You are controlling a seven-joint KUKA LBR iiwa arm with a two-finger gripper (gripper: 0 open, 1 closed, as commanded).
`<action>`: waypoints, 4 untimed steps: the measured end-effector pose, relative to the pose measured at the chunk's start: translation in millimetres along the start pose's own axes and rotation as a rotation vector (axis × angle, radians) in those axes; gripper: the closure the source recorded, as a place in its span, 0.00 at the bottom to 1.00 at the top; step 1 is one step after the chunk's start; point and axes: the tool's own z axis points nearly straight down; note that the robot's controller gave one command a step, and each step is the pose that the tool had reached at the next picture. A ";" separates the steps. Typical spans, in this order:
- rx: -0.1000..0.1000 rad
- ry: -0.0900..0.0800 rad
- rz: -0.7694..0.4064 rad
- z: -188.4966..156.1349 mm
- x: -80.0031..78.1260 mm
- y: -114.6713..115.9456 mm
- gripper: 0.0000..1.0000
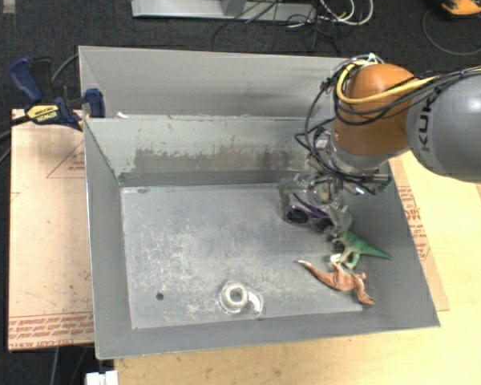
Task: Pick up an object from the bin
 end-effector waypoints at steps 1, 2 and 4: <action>0.001 -0.004 0.241 10.8 15.6 -16.7 0.00; 0.000 -0.004 0.279 5.5 -2.2 -5.2 1.00; 0.001 -0.008 0.233 -85.0 -6.0 6.9 1.00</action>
Offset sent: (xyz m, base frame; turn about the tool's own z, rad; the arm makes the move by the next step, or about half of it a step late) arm 0.0048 -0.0030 -0.0053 0.2784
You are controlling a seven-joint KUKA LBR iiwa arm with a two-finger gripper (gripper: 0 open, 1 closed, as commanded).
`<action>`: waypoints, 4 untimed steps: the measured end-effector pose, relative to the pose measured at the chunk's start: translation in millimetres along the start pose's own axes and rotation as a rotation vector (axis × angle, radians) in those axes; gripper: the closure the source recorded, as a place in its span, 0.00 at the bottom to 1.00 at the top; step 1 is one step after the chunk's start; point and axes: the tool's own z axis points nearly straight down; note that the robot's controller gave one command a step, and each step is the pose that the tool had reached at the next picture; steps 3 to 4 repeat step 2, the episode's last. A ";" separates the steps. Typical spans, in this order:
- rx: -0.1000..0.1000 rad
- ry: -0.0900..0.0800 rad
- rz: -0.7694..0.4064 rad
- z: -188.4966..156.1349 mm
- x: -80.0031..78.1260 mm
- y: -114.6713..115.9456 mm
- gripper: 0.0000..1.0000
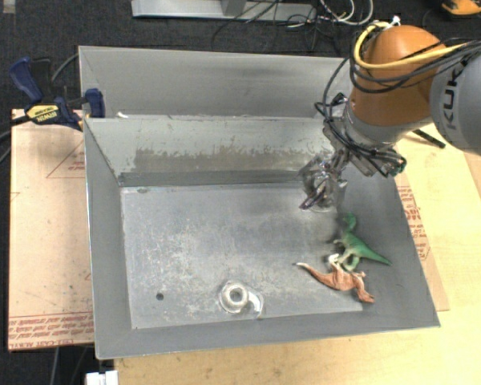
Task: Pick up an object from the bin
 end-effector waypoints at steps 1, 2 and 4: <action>0.000 0.000 0.000 0.1 0.1 -0.1 1.00; 0.007 -0.010 0.007 -77.5 -6.6 -5.3 1.00; 0.007 -0.010 0.007 -77.5 -6.6 -5.3 1.00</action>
Offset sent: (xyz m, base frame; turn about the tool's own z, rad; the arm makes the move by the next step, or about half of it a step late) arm 0.0049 -0.0018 0.0723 0.0047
